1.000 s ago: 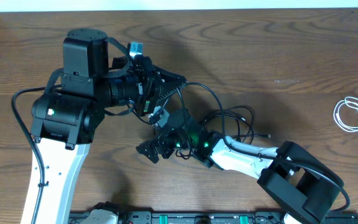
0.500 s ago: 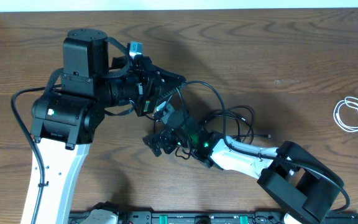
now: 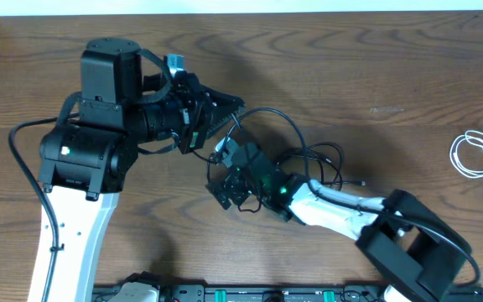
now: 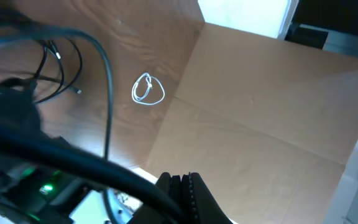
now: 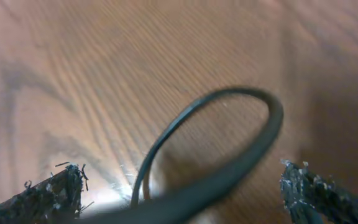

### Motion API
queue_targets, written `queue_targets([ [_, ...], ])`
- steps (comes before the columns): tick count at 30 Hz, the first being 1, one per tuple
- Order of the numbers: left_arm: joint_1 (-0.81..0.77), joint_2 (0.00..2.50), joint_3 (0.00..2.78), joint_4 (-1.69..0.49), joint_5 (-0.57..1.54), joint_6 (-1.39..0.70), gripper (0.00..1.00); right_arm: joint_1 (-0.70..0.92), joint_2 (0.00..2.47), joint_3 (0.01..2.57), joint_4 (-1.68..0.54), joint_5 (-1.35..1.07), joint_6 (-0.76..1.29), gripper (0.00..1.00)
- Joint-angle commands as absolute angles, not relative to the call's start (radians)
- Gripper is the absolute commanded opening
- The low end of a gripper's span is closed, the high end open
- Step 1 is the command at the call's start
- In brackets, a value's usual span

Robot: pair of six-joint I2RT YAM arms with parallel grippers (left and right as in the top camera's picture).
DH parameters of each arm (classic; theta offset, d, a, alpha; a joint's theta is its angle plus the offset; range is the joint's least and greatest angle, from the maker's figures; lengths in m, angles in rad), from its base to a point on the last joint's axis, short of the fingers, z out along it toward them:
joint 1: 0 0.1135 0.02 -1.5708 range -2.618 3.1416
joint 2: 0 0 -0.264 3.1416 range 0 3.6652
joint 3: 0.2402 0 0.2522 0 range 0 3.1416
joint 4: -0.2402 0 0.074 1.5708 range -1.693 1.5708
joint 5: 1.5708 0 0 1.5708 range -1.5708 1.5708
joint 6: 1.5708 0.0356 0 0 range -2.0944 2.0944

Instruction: Untangle cables

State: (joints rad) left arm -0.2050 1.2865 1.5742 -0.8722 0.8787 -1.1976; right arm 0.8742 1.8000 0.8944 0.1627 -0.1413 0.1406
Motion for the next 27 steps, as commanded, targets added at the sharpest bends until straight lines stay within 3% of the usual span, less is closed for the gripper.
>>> queue_targets([
  [1, -0.153, 1.272, 1.588, -0.873, 0.971, -1.208, 0.08, 0.834, 1.721, 0.896, 0.121, -0.202, 0.086, 0.99],
  [9, -0.049, 1.272, 1.588, -0.854, 1.175, -1.210, 0.07, 0.718, 1.715, 0.896, 0.107, -0.277, 0.133, 0.99],
  [12, -0.017, 1.272, 1.588, -0.813, 1.206, -1.210, 0.07, 0.686, 1.715, 0.896, 0.072, -0.354, 0.057, 0.99],
  [15, 0.008, 1.272, 1.588, -0.776, 1.236, -1.209, 0.07, 0.658, 1.715, 0.896, 0.056, -0.260, 0.136, 0.99],
  [20, 0.013, 1.272, 1.588, -0.772, 1.250, -1.209, 0.07, 0.587, 1.715, 0.896, 0.141, -0.234, 0.243, 0.99],
  [27, 0.014, 1.272, 1.588, -0.772, 1.250, -1.210, 0.07, 0.473, 1.715, 0.896, 0.289, -0.466, 0.242, 0.99],
])
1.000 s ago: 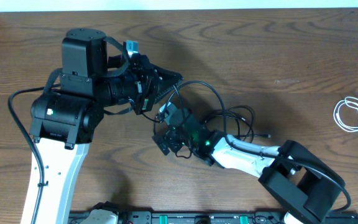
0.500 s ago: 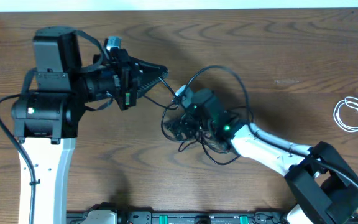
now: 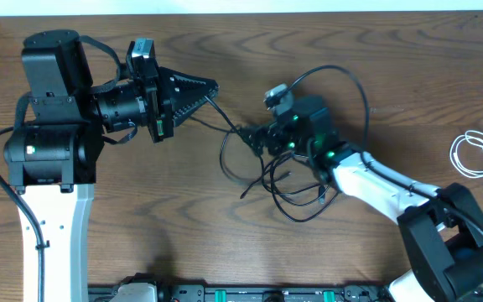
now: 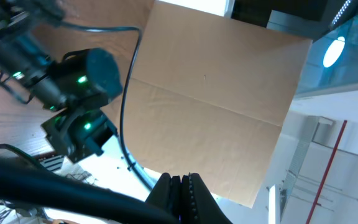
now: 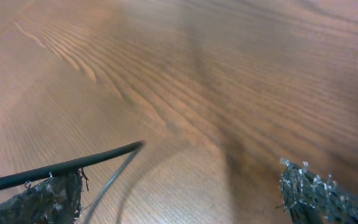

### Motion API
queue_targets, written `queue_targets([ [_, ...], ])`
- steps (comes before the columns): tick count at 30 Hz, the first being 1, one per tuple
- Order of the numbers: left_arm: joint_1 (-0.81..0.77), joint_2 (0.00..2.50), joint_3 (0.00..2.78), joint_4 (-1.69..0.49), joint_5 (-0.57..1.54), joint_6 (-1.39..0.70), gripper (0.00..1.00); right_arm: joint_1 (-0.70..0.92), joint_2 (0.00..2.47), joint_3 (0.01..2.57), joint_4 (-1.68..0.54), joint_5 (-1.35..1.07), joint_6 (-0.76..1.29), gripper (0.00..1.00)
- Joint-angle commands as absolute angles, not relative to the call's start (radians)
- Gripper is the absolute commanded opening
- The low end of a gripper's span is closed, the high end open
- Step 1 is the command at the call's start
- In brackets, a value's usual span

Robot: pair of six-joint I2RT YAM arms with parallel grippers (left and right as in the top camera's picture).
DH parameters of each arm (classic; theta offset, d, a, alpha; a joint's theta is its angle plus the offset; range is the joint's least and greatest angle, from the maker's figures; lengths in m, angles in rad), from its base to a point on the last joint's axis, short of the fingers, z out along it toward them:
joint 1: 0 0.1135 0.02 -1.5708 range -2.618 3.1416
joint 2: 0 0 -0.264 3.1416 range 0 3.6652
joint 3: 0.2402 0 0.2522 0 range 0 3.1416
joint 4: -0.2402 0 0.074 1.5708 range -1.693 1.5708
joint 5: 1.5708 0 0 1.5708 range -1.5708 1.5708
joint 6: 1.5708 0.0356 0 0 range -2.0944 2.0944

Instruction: Untangle cables

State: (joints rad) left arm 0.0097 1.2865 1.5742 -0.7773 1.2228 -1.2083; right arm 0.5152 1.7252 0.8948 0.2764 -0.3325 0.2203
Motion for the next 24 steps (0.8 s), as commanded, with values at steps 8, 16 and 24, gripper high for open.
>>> queue_targets([
  [8, 0.077, 1.272, 1.588, -0.772, 1.245, -1.262, 0.07, 0.313, 1.715, 0.894, 0.233, -0.997, -0.030, 0.99],
  [16, 0.103, 1.272, 1.588, -0.736, 1.221, -1.371, 0.07, 0.293, 1.715, 0.890, 0.113, -1.234, -0.255, 0.99],
  [24, 0.103, 1.272, 1.588, -0.582, 1.102, -1.597, 0.08, 0.404, 1.715, 0.868, 0.094, -1.184, -0.293, 0.99],
])
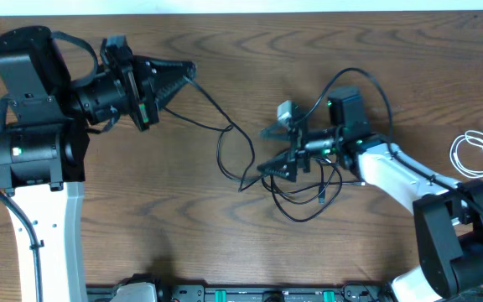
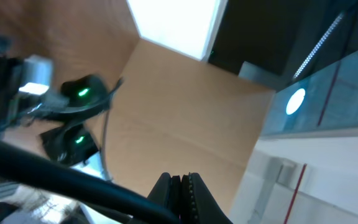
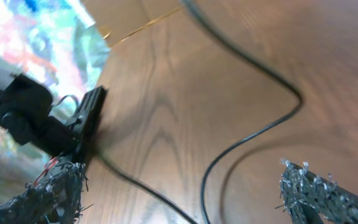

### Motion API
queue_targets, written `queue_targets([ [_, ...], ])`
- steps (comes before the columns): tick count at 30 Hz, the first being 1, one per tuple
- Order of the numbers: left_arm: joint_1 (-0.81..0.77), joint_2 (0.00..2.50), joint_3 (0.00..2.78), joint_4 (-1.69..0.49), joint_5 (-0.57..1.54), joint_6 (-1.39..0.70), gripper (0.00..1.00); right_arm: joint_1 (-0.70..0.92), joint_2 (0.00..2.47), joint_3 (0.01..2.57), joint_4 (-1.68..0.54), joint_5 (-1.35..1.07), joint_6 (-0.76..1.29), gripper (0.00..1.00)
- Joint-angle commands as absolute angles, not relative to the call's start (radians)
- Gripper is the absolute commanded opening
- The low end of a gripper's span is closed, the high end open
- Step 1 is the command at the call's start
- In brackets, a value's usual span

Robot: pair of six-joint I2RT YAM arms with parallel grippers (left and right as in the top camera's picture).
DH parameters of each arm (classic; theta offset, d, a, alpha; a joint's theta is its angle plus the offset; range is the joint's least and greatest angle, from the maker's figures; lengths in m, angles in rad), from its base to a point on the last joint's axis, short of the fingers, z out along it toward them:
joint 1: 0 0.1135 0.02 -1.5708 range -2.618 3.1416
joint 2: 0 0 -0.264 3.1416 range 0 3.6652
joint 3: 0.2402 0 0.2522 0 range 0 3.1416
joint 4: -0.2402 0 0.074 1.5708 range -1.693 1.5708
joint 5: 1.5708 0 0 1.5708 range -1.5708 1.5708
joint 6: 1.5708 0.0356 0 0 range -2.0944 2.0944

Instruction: Untangle cables

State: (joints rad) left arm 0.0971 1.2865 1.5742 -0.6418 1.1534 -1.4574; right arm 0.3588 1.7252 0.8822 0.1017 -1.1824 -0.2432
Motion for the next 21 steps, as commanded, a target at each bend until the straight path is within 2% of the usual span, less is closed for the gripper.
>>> queue_targets([
  [1, 0.103, 1.272, 1.588, -0.554, 1.103, -1.621, 0.07, 0.413, 1.715, 0.868, 0.094, -1.166, -0.293, 0.99],
  [6, 0.103, 1.272, 1.588, -0.426, 1.110, -1.724, 0.07, 0.495, 1.715, 0.868, 0.117, -1.052, -0.233, 0.99],
  [9, 0.103, 1.272, 1.588, -0.379, 1.110, -1.766, 0.07, 0.551, 1.715, 0.868, 0.134, -0.862, -0.149, 0.99],
  [12, 0.103, 1.272, 1.588, -0.353, 1.110, -1.787, 0.08, 0.591, 1.715, 0.868, 0.161, -0.705, -0.064, 0.99],
  [21, 0.103, 1.272, 1.588, -0.319, 1.110, -1.839, 0.08, 0.702, 1.715, 0.868, 0.212, -0.430, 0.113, 0.99],
])
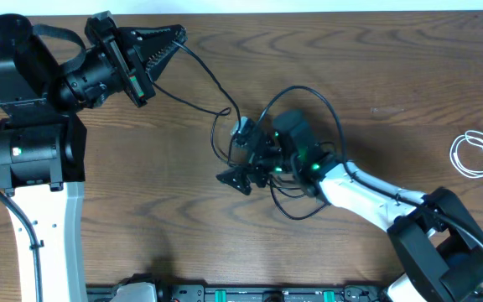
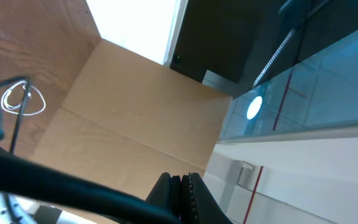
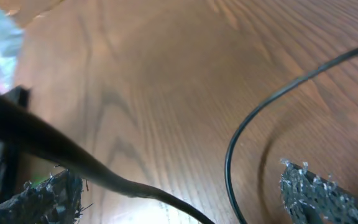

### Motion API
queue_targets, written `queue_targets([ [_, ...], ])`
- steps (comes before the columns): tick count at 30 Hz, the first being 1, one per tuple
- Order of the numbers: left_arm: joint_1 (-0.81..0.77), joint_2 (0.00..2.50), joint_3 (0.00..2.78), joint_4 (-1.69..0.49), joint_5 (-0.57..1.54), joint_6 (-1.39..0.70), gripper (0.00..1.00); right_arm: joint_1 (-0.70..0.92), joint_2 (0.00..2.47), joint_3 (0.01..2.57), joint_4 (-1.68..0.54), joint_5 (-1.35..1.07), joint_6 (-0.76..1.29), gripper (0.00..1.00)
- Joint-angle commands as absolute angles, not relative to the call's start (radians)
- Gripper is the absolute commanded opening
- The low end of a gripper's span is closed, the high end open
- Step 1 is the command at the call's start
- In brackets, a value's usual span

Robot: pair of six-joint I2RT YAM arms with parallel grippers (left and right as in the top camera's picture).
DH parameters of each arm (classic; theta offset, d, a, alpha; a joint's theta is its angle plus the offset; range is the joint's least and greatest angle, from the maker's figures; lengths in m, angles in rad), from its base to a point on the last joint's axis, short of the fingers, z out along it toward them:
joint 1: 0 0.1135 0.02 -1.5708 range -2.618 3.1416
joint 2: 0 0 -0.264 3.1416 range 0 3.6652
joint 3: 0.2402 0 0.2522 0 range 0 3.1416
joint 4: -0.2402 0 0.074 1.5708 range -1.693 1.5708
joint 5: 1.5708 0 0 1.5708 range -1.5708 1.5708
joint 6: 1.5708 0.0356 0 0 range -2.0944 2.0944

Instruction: Untangle cables

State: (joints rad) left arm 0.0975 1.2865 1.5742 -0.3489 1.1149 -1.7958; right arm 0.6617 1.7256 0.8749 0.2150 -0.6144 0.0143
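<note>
A black cable [image 1: 208, 80] runs from my left gripper [image 1: 177, 35], raised at the back left, down into a loose tangle of black loops mid-table. The left gripper [image 2: 180, 186] is shut on this cable, whose thick blurred body crosses the bottom of the left wrist view. My right gripper [image 1: 240, 172] sits at the tangle's left edge, low over the table. The right gripper [image 3: 185, 199] is open, fingers wide apart. A blurred black strand [image 3: 73, 158] passes between them and a thin loop [image 3: 235, 155] lies on the wood.
A small coiled white cable [image 1: 480, 144] lies apart at the far right of the wooden table [image 1: 141, 218]; the white cable [image 2: 25, 93] also shows in the left wrist view. A cardboard wall [image 2: 135, 130] stands beyond the table's right end.
My left gripper, still shut on the black cable, now sits farther back and higher. My right gripper has shifted left and now sits at the tangle's left edge, still open.
At first both grippers were close together over the bunched cable left of centre. Then the left gripper stood farther back-left holding a strand and the right one farther right. The strand then stretched longer between them, and now the left end is higher still.
</note>
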Motion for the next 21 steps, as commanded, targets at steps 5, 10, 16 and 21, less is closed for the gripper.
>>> queue_targets([
  [5, 0.103, 1.272, 1.588, -0.219, 1.111, -1.884, 0.07, 0.759, 1.738, 0.868, 0.210, -0.215, 0.142, 0.99],
  [10, 0.103, 1.272, 1.588, -0.218, 1.111, -1.887, 0.08, 0.773, 1.786, 0.868, 0.210, -0.182, 0.142, 0.99],
  [16, 0.103, 1.272, 1.588, -0.218, 1.110, -1.887, 0.08, 0.773, 1.871, 0.868, 0.287, -0.182, 0.141, 0.99],
  [21, 0.103, 1.272, 1.588, -0.218, 1.110, -1.886, 0.07, 0.773, 1.917, 0.868, 0.391, -0.181, 0.141, 0.95],
])
